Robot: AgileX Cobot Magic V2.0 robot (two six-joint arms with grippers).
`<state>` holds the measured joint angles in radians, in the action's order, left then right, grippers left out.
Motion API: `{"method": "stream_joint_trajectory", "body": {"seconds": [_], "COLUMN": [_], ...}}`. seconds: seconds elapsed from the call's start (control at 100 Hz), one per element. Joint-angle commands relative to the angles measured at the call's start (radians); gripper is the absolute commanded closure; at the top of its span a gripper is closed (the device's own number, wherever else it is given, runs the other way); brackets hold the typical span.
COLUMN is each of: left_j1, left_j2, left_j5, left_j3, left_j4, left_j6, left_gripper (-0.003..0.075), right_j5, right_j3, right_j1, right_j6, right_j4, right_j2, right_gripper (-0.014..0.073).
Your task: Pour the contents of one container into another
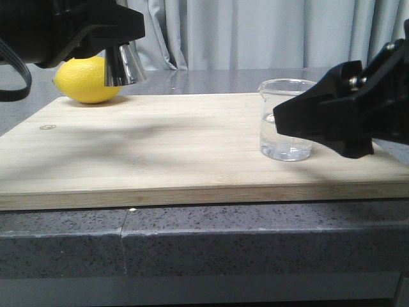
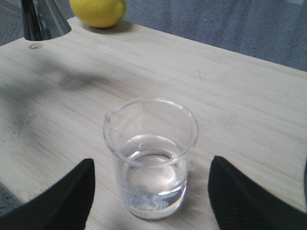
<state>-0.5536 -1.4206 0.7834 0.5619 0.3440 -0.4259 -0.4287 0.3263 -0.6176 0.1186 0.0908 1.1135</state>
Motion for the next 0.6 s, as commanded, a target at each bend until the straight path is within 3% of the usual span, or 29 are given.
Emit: {"method": "stream_joint_trajectory", "body": {"seconds": [0.0,0.59], "left_j1": [0.002,0.002], "left_j2": [0.033,0.033], "left_j5": [0.083,0.082], "left_j3": [0.033,0.033], "left_j4": [-0.008,0.012], "left_j6": [-0.02,-0.022], "left_gripper": [0.0739,0.0739], "right_j5": [-0.109,-0.253], "right_j3": [0.025,0.025], "right_j1": [0.0,0.0], "right_j6": [0.012,0.012], "right_j4": [-0.016,-0.022], "right_j2": [0.008,0.104], "right_gripper": [0.0141,0.0141]}}
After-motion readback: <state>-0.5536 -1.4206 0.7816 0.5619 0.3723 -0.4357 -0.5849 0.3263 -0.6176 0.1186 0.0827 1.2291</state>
